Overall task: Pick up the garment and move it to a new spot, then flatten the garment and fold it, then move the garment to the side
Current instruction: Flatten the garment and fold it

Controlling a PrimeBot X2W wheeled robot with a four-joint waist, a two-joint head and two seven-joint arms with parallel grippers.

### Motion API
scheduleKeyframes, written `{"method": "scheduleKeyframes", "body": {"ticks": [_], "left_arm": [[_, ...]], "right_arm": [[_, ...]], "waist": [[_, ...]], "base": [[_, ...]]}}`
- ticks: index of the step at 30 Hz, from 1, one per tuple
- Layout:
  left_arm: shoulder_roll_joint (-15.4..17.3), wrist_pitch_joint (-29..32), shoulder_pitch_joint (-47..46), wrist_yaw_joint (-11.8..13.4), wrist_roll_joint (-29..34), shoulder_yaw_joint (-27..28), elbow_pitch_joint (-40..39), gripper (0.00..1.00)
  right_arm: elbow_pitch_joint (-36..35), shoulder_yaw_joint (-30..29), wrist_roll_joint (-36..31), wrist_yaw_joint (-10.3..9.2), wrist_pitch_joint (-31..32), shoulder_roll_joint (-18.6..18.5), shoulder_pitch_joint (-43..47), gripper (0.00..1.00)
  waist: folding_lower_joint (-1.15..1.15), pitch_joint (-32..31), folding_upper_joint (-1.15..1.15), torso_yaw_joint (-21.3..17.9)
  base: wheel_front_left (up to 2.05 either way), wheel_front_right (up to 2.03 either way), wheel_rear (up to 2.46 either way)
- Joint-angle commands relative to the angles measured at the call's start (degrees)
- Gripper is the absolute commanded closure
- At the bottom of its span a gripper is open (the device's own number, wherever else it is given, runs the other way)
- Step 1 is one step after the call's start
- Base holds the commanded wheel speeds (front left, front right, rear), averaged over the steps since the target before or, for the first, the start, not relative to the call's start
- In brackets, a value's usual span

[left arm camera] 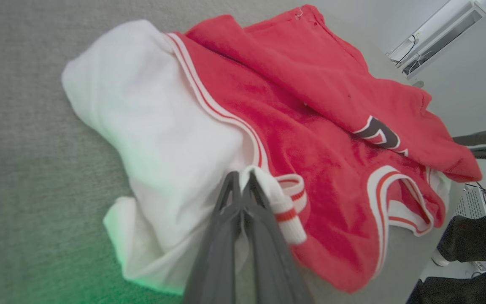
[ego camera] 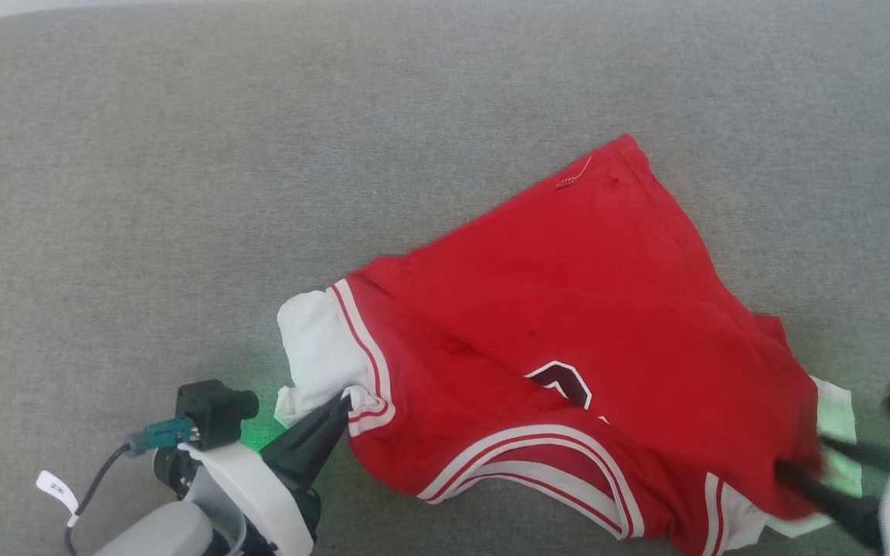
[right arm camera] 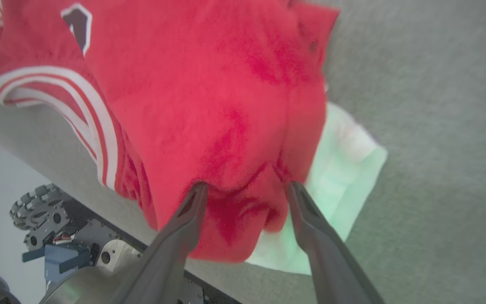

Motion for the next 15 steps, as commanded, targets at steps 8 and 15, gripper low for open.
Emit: {"method": "scheduleKeyframes", "body": {"ticks": [8, 15], "left_arm": [[-2.2, 0.0, 1.2, 0.1, 1.7, 0.8, -0.3, 1.0], [-5.0, 0.0, -2.8, 0.1, 2.7, -1.5, 0.1, 1.0]], "right_arm": [[-9.3, -14.1, 2.8, -0.07, 2.1, -1.8, -0.9, 0.0], [-4.7, -9.9, -1.5, -0.07, 1.3, -3.7, -19.5, 0.0]], "waist": [[0.0, 0.0, 0.0, 1.9], [0.0, 2.2, 0.0, 5.7]], "base": [[0.0, 0.0, 0.0], [0.0, 0.0, 0.0]]}}
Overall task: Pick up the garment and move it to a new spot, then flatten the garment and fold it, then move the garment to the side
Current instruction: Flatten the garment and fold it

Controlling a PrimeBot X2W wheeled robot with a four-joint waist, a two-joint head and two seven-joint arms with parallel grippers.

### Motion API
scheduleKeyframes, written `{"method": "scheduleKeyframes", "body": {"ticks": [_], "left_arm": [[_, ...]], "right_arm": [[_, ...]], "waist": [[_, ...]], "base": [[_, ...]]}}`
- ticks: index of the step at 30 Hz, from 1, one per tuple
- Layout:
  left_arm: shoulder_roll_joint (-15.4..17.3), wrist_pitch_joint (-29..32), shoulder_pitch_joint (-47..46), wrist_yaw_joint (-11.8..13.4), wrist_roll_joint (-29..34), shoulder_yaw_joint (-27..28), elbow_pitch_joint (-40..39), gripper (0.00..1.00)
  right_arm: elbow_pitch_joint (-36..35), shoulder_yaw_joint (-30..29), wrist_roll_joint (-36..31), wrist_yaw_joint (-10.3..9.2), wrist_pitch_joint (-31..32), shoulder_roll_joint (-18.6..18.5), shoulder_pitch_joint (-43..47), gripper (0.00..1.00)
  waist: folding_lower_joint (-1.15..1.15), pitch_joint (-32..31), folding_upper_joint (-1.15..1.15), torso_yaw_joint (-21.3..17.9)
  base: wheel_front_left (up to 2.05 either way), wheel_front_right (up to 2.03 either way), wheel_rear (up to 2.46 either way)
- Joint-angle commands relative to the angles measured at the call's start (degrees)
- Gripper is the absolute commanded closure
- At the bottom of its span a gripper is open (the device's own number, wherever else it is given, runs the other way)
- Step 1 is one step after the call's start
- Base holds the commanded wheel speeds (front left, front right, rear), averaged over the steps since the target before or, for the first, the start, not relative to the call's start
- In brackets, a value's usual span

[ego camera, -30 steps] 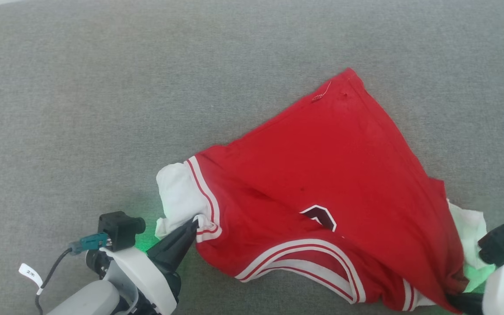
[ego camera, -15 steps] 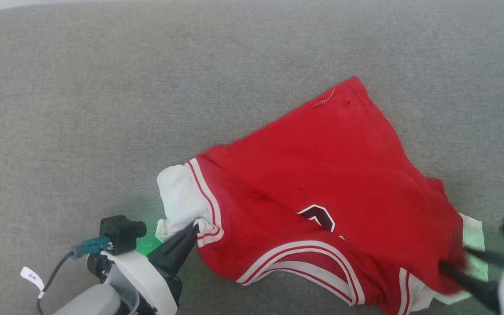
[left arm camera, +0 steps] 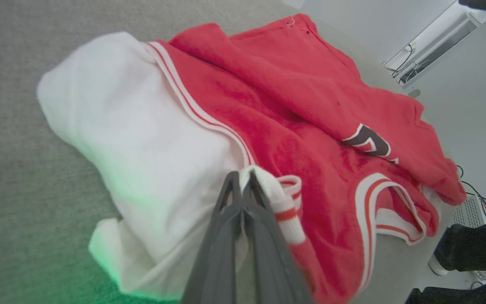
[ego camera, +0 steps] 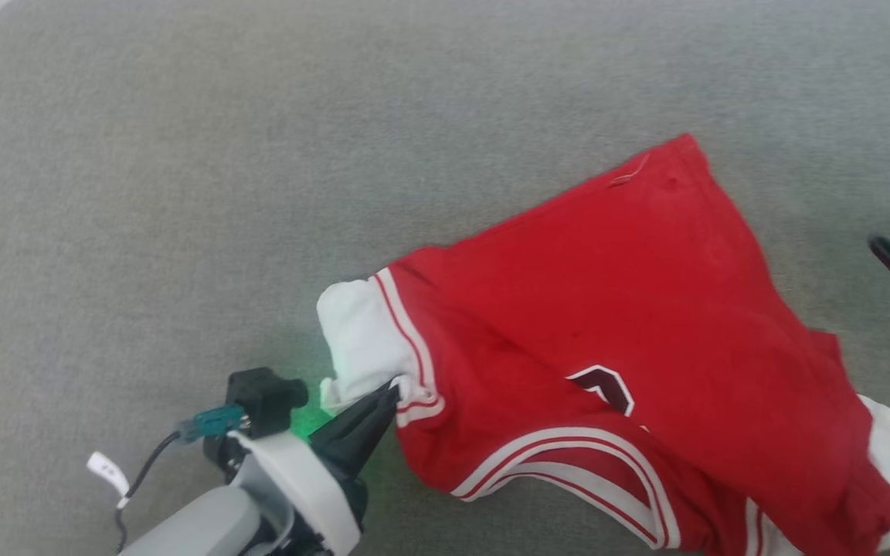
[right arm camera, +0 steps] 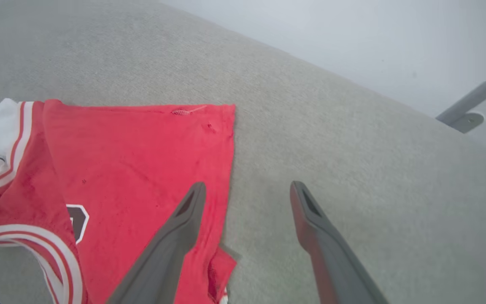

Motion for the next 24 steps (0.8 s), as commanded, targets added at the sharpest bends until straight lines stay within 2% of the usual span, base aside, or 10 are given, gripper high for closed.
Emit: {"method": "scheduleKeyframes", "body": {"ticks": [1, 5, 11, 14, 16, 20, 21, 22, 23, 24], "left_arm": [[-0.8, 0.0, -1.4, 0.1, 0.5, -0.4, 0.0, 1.0], [-1.9, 0.0, -2.8, 0.1, 0.4, -1.2, -0.1, 1.0], [-3.5, 0.0, -4.9, 0.1, 0.6, -2.4, 0.4, 1.0], [-4.3, 0.1, -5.8, 0.1, 0.7, -2.8, 0.7, 1.0], [-4.6, 0.1, -6.1, 0.1, 0.6, -2.9, 0.8, 1.0], [-5.3, 0.1, -6.2, 0.1, 0.3, -3.2, 1.3, 1.0], [-5.3, 0.1, -6.1, 0.1, 0.2, -3.2, 1.4, 1.0], [-5.3, 0.1, -6.0, 0.1, 0.1, -3.1, 1.4, 1.0], [-5.2, 0.1, -5.8, 0.1, 0.0, -3.0, 1.4, 1.0], [-5.0, 0.1, -5.6, 0.1, -0.1, -2.8, 1.5, 1.0]], "right_arm": [[2.7, 3.6, -0.7, -0.07, -0.1, 0.7, -4.8, 0.0], [10.8, 13.5, -4.0, -0.08, 1.1, 0.7, -15.1, 0.0], [24.6, 23.9, -4.8, -0.08, 2.4, 2.9, -27.7, 0.0], [29.8, 28.7, -4.7, -0.07, 2.4, 3.5, -31.4, 0.0], [31.6, 29.9, -4.5, -0.08, 2.3, 3.5, -32.5, 0.0], [35.8, 36.9, -2.5, -0.03, 3.8, 3.6, -33.6, 0.0], [36.3, 38.3, -1.3, -0.03, 4.3, 3.8, -33.6, 0.24], [36.6, 39.5, -0.3, -0.01, 4.4, 3.8, -33.7, 0.52], [37.0, 40.3, 0.6, 0.1, 4.1, 3.9, -33.8, 0.7], [37.2, 41.2, 1.2, 0.11, 3.7, 3.8, -34.1, 0.98]], "waist": [[0.0, 1.5, 0.0, 1.6], [0.0, 3.6, 0.0, 3.4], [0.0, 7.0, 0.0, 5.9], [0.0, 8.1, 0.0, 6.9], [0.0, 8.3, 0.0, 7.2], [0.0, 8.5, 0.0, 8.0], [0.0, 8.4, 0.0, 8.0], [0.0, 8.3, 0.0, 8.0], [0.0, 8.1, 0.0, 8.0], [0.0, 7.9, 0.0, 7.9]], "base": [[0.0, 0.0, 0.0], [0.0, 0.0, 0.0], [0.0, 0.0, 0.0], [0.0, 0.0, 0.0], [0.0, 0.0, 0.0], [0.0, 0.0, 0.0], [0.0, 0.0, 0.0], [0.0, 0.0, 0.0], [0.0, 0.0, 0.0], [0.0, 0.0, 0.0]]}}
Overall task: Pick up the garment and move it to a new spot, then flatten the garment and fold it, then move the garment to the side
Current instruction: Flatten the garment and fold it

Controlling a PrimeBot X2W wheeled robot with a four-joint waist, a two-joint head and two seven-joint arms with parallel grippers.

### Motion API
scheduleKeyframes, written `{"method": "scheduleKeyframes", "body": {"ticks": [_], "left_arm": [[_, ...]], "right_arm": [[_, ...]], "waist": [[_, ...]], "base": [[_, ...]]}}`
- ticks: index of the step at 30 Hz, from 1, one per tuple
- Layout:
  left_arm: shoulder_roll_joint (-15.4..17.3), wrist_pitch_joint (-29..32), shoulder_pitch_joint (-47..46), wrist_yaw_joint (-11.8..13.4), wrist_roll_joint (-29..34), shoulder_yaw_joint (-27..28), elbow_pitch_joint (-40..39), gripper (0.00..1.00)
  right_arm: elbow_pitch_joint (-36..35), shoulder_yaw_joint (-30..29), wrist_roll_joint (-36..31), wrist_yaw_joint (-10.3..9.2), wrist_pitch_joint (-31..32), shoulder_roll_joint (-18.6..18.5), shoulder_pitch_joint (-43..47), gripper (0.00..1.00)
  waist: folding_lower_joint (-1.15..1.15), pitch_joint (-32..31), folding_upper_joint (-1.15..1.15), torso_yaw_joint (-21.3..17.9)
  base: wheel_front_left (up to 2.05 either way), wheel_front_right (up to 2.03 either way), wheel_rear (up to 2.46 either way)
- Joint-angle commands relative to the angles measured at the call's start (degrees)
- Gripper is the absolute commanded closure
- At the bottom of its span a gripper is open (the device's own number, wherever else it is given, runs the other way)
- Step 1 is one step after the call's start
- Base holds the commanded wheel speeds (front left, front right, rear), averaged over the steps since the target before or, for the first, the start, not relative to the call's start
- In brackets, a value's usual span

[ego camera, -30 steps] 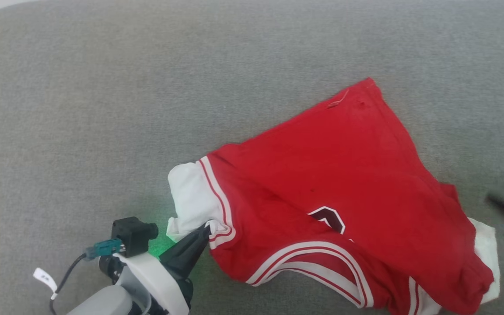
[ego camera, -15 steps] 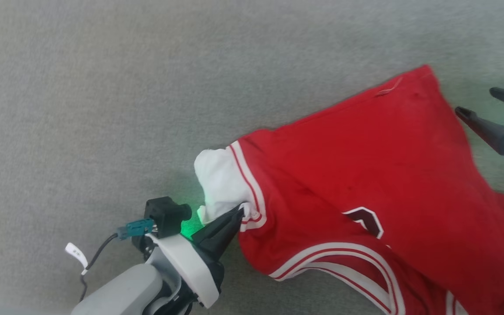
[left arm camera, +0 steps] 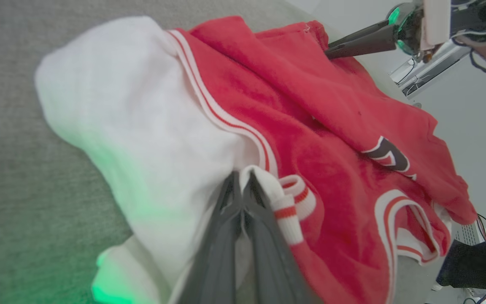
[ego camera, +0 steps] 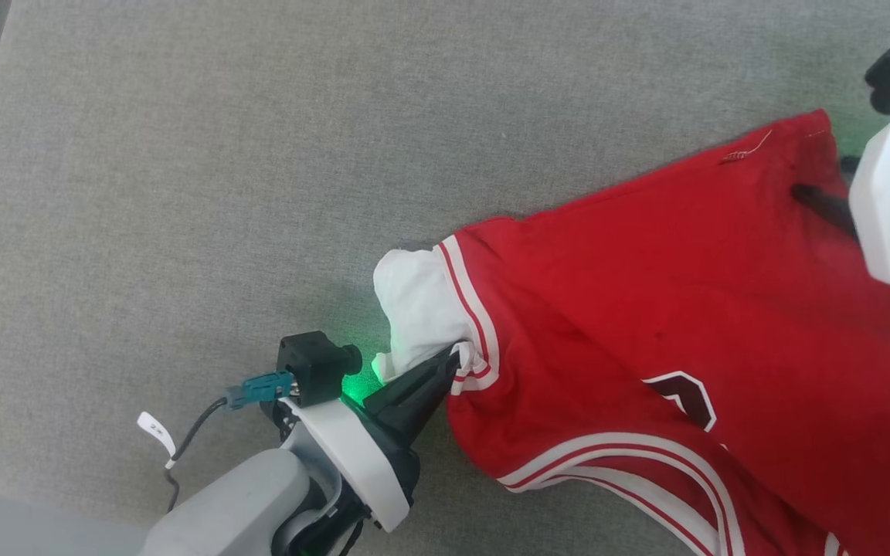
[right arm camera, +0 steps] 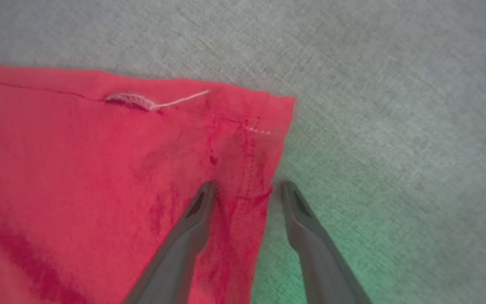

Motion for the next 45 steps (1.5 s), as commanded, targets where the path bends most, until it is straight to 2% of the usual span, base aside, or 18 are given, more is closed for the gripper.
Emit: {"method": "scheduleKeyframes", "body": {"ticks": [1, 6, 15, 19, 23, 28, 33, 40, 45], "left_arm": [[0.3, 0.2, 0.8, 0.1, -0.7, 0.1, 1.0, 1.0], [1.4, 0.2, 1.6, 0.1, -0.8, 1.2, 1.5, 1.0], [5.0, 0.1, 1.0, 0.1, -1.3, 5.2, 1.4, 1.0], [7.9, 0.4, -2.9, 0.1, -2.3, 4.1, 2.0, 1.0], [9.8, 2.3, -10.8, 0.1, -4.0, 4.0, 3.1, 1.0], [9.3, 5.9, -25.6, 0.1, -8.6, 6.7, 7.9, 1.0], [6.7, 8.7, -43.5, 0.1, -11.6, 10.1, 17.3, 1.0], [3.2, 5.1, -62.7, 0.1, -10.8, 13.9, 29.2, 1.0], [1.3, 4.4, -68.2, 0.1, -13.6, 14.4, 32.3, 1.0]], "right_arm": [[1.3, 3.4, 1.0, 0.35, 0.2, 1.5, 2.7, 1.0], [3.3, 4.9, 2.4, 0.18, -6.4, 1.8, -0.4, 1.0], [9.6, 3.3, 7.2, 0.18, -19.1, 4.2, -2.9, 1.0], [13.0, 0.7, 8.8, 0.17, -24.5, 5.0, -5.1, 1.0], [18.8, -3.6, 8.5, 0.17, -30.8, 6.7, -9.8, 1.0], [26.7, -8.9, 6.9, 0.17, -37.3, 9.6, -18.1, 1.0], [33.2, -13.5, 5.1, 0.14, -43.0, 12.5, -28.2, 1.0], [39.3, -17.0, 2.8, 0.13, -49.5, 14.9, -40.0, 1.0], [41.8, -16.4, 2.2, 0.13, -50.4, 15.7, -43.8, 1.0]], "waist": [[0.0, -0.4, -0.01, -0.3], [0.0, -2.5, -0.01, -1.8], [0.0, -8.2, -0.01, -6.6], [0.0, -9.0, -0.01, -9.6], [0.0, -8.0, -0.01, -12.1], [0.0, -4.8, -0.01, -14.1], [0.0, -0.7, -0.01, -15.8], [0.0, 2.6, -0.01, -17.0], [0.0, 3.4, -0.01, -16.8]], "base": [[0.0, 0.0, 0.0], [0.0, 0.0, 0.0], [0.0, 0.0, 0.0], [0.0, 0.0, 0.0], [0.0, 0.0, 0.0], [0.0, 0.0, 0.0], [0.0, 0.0, 0.0], [0.0, 0.0, 0.0], [0.0, 0.0, 0.0]]}}
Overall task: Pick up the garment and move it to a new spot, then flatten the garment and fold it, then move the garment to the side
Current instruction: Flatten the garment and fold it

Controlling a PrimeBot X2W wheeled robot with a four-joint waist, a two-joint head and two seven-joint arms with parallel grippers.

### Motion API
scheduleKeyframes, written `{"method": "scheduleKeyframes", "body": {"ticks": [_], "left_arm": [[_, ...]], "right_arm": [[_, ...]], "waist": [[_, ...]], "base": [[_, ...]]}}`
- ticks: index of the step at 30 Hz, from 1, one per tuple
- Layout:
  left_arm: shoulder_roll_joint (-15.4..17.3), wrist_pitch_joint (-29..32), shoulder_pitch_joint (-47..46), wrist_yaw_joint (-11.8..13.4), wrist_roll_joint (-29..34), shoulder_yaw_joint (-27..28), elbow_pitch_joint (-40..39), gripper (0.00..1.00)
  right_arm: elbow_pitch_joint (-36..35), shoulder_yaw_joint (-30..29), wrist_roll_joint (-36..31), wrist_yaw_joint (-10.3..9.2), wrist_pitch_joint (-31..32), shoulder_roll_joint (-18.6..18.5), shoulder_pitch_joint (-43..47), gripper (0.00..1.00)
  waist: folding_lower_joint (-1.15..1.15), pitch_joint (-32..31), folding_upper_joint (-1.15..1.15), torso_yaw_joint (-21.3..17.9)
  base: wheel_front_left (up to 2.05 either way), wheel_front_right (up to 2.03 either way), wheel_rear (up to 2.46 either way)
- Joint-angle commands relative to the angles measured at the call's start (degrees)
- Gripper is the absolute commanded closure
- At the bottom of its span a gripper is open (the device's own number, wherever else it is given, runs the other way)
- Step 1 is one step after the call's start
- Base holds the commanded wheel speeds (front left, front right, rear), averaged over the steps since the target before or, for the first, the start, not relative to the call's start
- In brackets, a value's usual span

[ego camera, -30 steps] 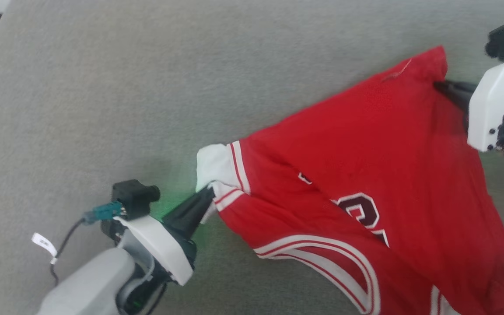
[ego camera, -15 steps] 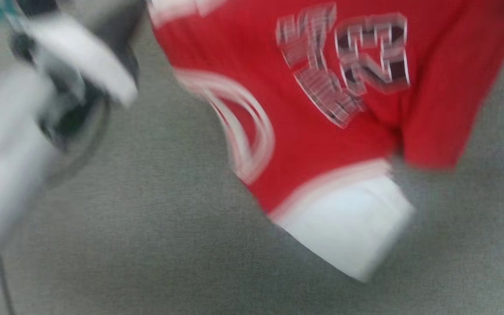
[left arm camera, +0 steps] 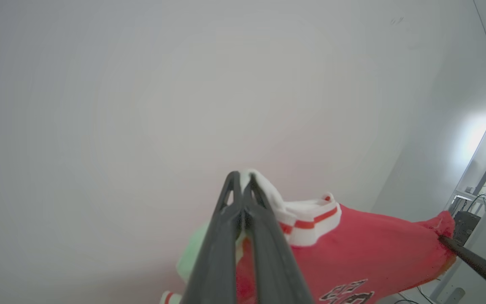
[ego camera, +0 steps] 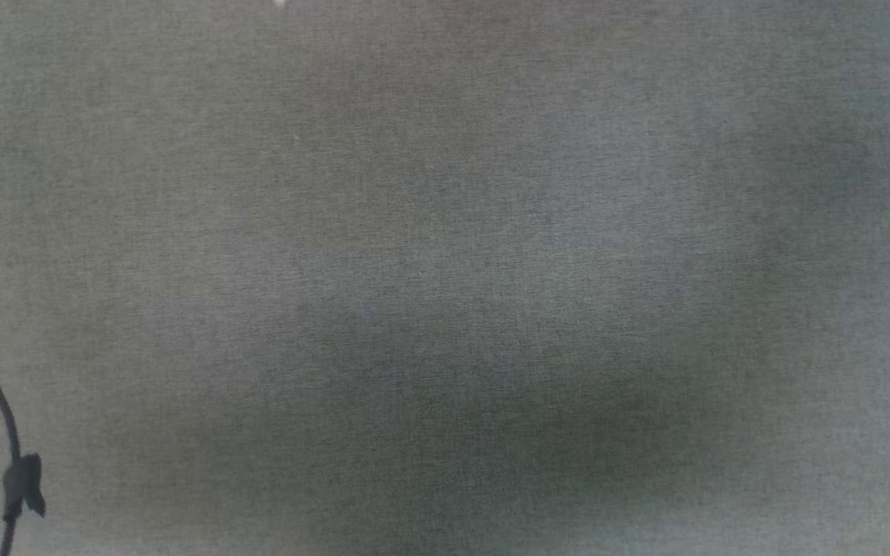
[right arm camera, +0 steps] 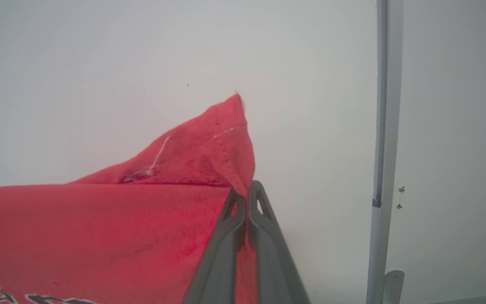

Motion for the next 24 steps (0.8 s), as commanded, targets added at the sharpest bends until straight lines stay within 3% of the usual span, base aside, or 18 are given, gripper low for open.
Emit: {"method": "scheduleKeyframes", "body": {"ticks": [1, 6, 13, 16, 24], "left_arm": [[0.4, -0.4, 0.7, 0.1, -2.7, 1.0, -0.6, 1.0], [1.2, -1.3, 10.4, 0.1, -8.6, -0.6, -7.5, 1.0], [4.2, -4.1, 33.7, 0.1, -15.5, -2.3, -23.0, 1.0], [5.3, -4.6, 47.2, 0.1, -14.7, -2.3, -28.7, 1.0], [7.3, -4.6, 70.2, 0.1, -10.3, 2.3, -41.4, 1.0]], "right_arm": [[0.5, 0.7, -0.2, -0.13, -0.2, 0.1, 0.6, 1.0], [-1.2, 4.0, 1.7, -0.12, 0.9, -0.4, 7.1, 1.0], [-11.3, 10.1, 7.6, -0.09, 2.8, -3.6, 25.1, 1.0], [-18.9, 12.1, 11.8, -0.09, 2.6, -7.0, 37.6, 1.0], [-32.8, 11.4, 18.0, -0.09, 3.4, -14.0, 60.7, 1.0]], "waist": [[-0.01, 0.2, 0.0, 0.2], [-0.01, -0.2, 0.0, 1.2], [-0.01, -3.0, 0.0, 3.0], [-0.01, -5.4, 0.0, 4.1], [-0.01, -9.5, 0.0, 4.9]], "base": [[0.0, 0.0, 0.0], [0.0, 0.0, 0.0], [0.0, 0.0, 0.0], [0.0, 0.0, 0.0], [0.0, 0.0, 0.0]]}}
